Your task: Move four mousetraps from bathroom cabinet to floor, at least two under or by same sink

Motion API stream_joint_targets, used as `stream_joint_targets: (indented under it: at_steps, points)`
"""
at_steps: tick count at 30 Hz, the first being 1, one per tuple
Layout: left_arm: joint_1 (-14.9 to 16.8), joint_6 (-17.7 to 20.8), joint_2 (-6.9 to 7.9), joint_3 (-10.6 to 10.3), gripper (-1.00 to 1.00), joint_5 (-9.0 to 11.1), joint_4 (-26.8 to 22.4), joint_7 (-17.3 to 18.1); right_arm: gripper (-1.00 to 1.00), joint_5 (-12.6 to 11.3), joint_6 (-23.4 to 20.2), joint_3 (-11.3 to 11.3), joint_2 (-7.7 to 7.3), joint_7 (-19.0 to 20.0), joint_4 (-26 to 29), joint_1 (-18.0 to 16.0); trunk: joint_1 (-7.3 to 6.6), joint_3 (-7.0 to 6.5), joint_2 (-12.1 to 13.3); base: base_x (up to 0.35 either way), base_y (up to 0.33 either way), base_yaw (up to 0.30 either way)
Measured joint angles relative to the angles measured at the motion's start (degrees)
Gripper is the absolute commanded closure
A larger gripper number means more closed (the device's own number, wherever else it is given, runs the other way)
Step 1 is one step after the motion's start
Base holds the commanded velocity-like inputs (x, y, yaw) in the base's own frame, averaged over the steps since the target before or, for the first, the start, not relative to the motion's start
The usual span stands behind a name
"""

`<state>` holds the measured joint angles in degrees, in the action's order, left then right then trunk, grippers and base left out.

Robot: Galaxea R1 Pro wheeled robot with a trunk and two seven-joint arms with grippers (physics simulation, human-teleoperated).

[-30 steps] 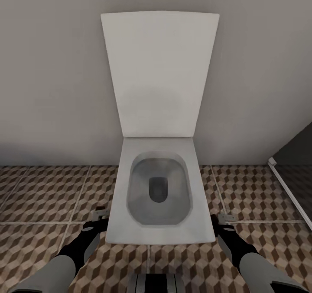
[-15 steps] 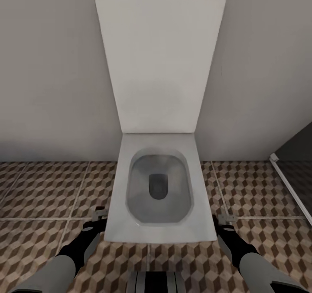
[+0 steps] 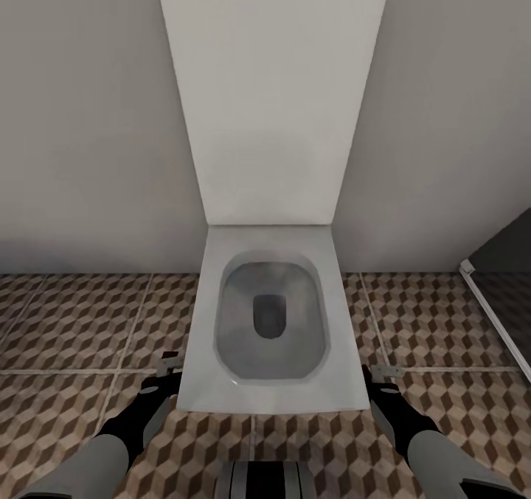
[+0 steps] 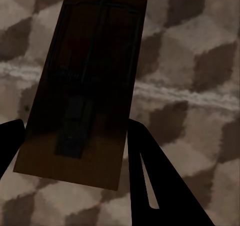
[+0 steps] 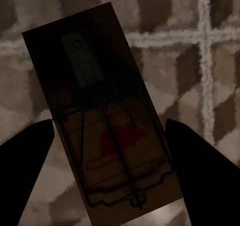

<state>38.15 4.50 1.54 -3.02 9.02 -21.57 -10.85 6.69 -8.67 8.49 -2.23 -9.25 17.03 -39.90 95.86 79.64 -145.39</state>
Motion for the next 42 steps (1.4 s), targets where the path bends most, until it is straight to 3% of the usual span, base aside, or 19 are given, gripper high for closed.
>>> stream_joint_targets:
  at_steps: [42]
  points:
    - [0.0, -0.6, 0.08, 0.1, 1.00, 0.0, -1.9, 0.0, 1.00, 0.1, 0.0, 0.0, 0.00, 0.1, 0.0, 0.0, 0.00, 0.00, 0.0, 0.053, -0.020, 0.000]
